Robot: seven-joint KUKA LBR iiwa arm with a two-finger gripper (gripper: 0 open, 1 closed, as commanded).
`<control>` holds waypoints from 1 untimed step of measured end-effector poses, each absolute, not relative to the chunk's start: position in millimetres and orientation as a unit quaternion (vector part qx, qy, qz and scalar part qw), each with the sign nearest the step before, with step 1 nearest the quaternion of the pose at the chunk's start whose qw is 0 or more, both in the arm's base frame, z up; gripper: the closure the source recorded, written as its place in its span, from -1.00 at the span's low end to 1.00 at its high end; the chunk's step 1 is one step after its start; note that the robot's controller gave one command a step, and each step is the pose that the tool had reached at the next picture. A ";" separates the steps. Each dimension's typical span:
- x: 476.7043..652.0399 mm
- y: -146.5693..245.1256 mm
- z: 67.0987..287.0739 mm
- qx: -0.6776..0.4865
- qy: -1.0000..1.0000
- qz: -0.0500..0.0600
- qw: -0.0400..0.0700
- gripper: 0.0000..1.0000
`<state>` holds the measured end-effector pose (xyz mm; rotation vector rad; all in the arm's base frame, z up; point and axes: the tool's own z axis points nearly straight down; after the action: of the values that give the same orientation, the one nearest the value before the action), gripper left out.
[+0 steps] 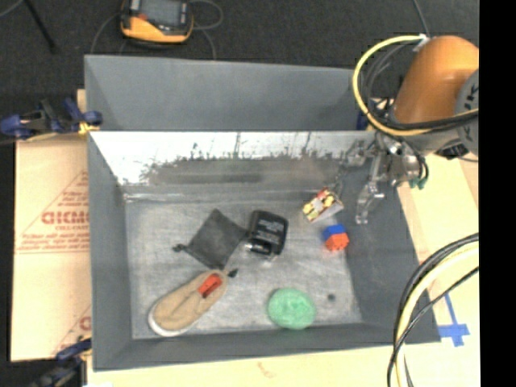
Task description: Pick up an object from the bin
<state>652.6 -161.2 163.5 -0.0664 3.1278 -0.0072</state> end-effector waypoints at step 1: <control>652.9 -165.3 161.5 -0.086 0.996 -0.001 0.004 -1.00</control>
Offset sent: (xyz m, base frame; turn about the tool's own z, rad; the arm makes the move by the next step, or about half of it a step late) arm 0.0017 0.0003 -0.0288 0.0223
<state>652.9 -165.3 161.5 -0.2687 3.1222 -0.0046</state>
